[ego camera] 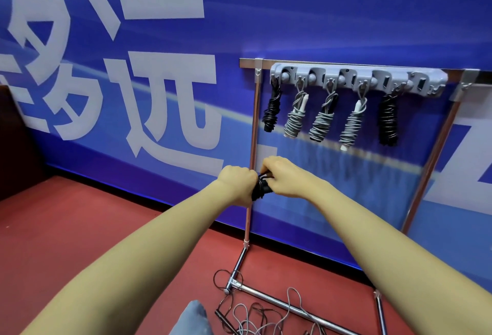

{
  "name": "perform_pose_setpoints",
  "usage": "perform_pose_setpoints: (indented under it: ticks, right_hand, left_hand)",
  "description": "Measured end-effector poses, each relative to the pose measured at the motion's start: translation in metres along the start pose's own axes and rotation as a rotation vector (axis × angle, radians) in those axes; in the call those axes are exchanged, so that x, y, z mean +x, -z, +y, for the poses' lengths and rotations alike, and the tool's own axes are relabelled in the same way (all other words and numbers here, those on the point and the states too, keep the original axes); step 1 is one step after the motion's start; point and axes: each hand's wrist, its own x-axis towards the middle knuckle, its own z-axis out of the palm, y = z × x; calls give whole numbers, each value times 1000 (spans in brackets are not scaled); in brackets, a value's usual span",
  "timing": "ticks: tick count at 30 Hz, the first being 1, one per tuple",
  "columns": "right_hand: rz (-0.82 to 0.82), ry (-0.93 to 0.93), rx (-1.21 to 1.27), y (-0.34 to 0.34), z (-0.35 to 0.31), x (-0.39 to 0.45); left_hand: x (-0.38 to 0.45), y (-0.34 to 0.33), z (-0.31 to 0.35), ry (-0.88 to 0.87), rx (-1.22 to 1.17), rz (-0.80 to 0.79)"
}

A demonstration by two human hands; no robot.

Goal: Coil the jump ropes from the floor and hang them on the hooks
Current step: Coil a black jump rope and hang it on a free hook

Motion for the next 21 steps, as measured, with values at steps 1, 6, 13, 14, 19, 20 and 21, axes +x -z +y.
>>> perform_pose_setpoints:
  ticks: [1, 6, 13, 14, 19, 20, 21]
  right_hand:
    - [22, -2, 17, -1, 0, 0]
    - [279, 0, 162, -8, 0, -2]
    - [702, -27, 424, -15, -14, -6]
    - [725, -45, 448, -16, -15, -6]
    - [820, -219, 635, -11, -20, -3]
    - [816, -262, 671, -9, -20, -2]
    - [796, -295, 691, -7, -19, -1]
  left_hand:
    - [1, -3, 2, 43, -68, 27]
    - [9, -10, 11, 205, -410, 185]
    - [17, -4, 9, 263, -605, 334]
    - [16, -5, 9, 278, -639, 349]
    - [13, -5, 14, 368, -916, 459]
    - [14, -4, 15, 362, -960, 484]
    - [14, -3, 17, 352, -1007, 499]
